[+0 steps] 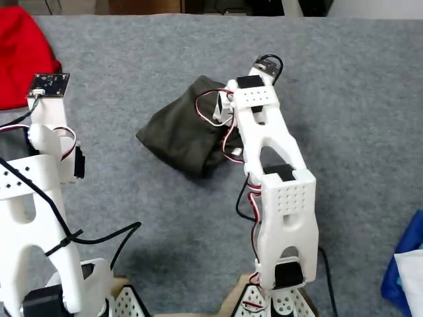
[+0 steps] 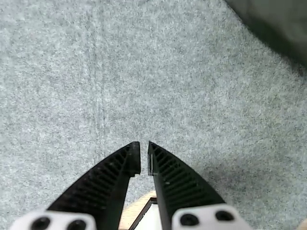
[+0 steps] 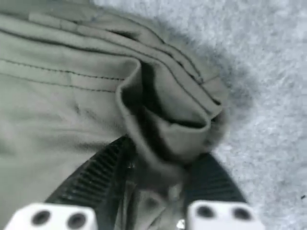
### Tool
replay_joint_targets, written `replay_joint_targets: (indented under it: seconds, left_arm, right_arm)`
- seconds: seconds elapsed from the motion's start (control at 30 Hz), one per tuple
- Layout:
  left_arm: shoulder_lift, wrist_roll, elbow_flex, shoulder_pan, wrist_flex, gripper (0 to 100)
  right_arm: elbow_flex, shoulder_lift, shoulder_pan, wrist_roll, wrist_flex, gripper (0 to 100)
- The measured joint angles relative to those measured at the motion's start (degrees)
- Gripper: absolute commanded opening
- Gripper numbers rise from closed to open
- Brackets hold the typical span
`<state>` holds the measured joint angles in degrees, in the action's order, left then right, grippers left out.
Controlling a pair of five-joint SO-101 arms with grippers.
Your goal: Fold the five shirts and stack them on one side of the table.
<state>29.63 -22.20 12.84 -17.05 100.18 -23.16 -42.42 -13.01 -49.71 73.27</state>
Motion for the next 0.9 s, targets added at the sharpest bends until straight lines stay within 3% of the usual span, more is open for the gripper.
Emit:
replay_joint_targets:
  seconds: [0.27,0.67,0.9]
  left_arm:
    - [0.00,0.00,0.00,0.00,0.00,5]
    - [0.00,0.00,0.00,0.00,0.00,5]
    - [0.00,0.00,0.00,0.00,0.00,5]
  right_arm:
    - [-2.55,-0.18,6.77,0.00,5.19,0.5]
    - [-25.49,-0.35,27.87,12.31,26.99,0.5]
    - [-31.03,-0.35,44.04,20.75,27.78,0.5]
